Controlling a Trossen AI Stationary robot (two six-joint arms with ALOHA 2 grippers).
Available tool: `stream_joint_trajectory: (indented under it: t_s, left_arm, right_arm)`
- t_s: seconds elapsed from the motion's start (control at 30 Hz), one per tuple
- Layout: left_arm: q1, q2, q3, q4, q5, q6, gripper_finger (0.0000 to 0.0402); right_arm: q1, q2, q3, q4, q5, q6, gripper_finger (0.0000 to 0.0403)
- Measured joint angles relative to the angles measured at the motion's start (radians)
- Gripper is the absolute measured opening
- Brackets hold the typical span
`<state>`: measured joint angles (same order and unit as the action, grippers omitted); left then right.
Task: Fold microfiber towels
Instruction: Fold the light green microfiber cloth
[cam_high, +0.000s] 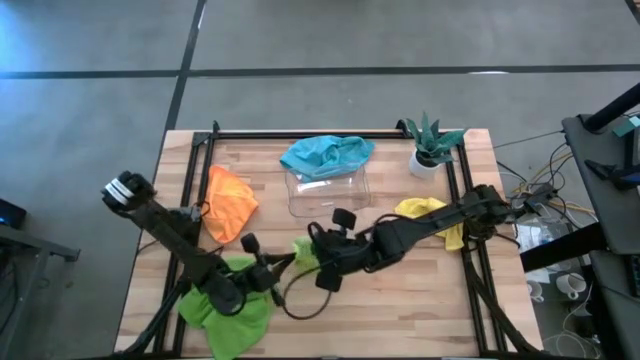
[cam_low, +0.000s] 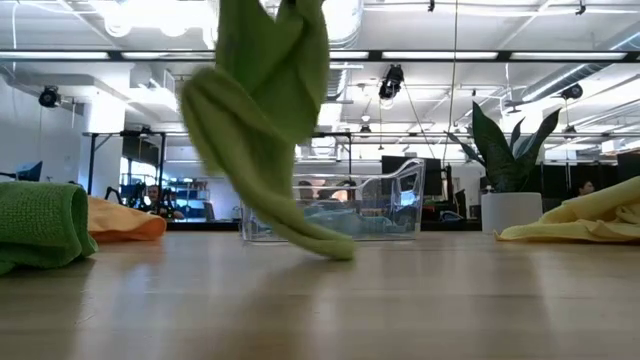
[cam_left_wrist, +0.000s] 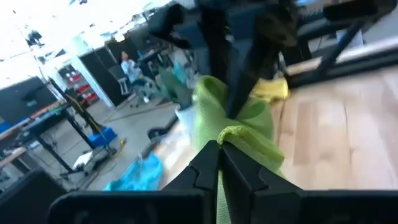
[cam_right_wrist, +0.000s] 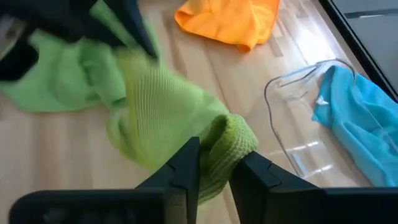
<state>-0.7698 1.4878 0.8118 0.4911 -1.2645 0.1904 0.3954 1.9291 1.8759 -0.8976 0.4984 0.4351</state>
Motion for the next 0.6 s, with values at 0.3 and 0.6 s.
stream_joint_trajectory:
  t_s: [0.3, 0.6]
  left_arm:
    - [-0.035, -0.137, 0.047, -0.051, -0.064, 0.054, 0.0]
    - [-0.029, -0.114, 0.045, -0.226, -0.103, -0.203, 0.0]
  right_arm:
    - [0.052, -0.031, -0.033, -0.075, 0.001, 0.099, 0.0114]
    - [0.063, 0.004, -0.176, -0.075, 0.0, 0.25, 0.0155]
